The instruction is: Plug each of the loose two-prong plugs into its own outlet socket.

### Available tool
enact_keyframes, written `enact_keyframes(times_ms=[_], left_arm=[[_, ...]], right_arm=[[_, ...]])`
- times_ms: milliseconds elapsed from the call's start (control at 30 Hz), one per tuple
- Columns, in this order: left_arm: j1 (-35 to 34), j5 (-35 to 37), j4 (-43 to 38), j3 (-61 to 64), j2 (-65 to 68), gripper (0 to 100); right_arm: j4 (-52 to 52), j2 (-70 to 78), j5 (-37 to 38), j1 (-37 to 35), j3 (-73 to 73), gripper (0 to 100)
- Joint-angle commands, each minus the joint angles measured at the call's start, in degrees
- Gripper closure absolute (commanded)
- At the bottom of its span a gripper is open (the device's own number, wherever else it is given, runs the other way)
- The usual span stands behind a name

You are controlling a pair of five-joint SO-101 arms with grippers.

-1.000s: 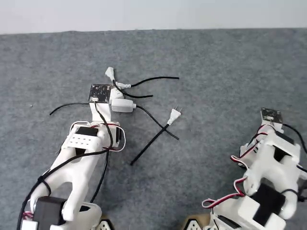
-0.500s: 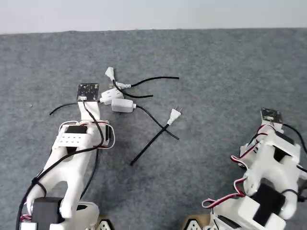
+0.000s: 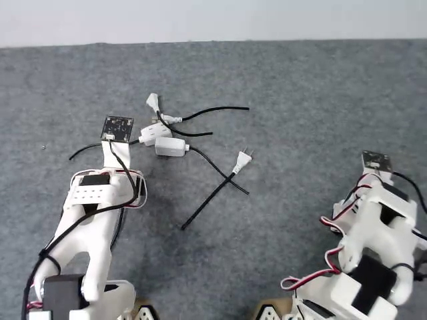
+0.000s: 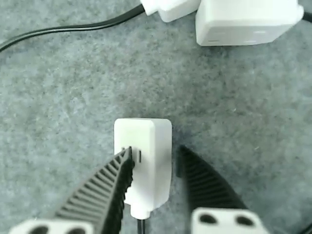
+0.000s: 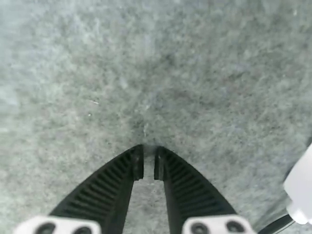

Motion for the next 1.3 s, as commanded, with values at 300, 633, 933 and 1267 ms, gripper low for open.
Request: enact_keyframes(times_ms=[300, 633, 933, 1267], left_arm=[[-1.93, -6.33, 1.41, -0.66, 0.53, 78], [-10.64, -15.47, 1.23, -0.92, 0.44, 78], [-11.43, -15.82, 1.32, -4.09, -0.09, 79], [-11.52, -16.18, 1.32, -7.25, -0.09, 83]], right_arm=[[-0.57, -2.33, -0.26, 0.57, -0.18, 92.0], [-0.57, -2.33, -0.18, 0.57, -0.18, 92.0], [-0.66, -2.33, 0.09, 0.57, -0.18, 92.0], [-1.63, -2.33, 0.09, 0.57, 0.35, 92.0]])
